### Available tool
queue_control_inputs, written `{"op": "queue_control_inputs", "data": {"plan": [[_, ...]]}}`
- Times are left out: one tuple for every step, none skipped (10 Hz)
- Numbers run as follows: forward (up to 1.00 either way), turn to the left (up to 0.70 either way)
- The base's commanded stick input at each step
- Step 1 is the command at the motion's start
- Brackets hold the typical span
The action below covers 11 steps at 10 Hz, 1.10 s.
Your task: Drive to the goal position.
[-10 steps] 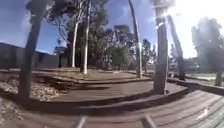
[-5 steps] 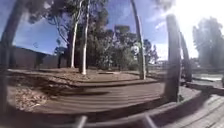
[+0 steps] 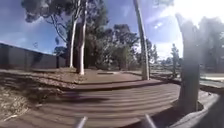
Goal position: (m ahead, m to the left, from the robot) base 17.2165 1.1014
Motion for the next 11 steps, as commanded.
{"op": "queue_control_inputs", "data": {"plan": [[1.0, 0.0], [1.0, 0.0], [1.0, 0.0], [1.0, 0.0], [1.0, 0.0], [1.0, 0.0], [1.0, 0.0], [1.0, 0.0], [1.0, 0.0], [1.0, 0.0], [1.0, 0.0]]}}
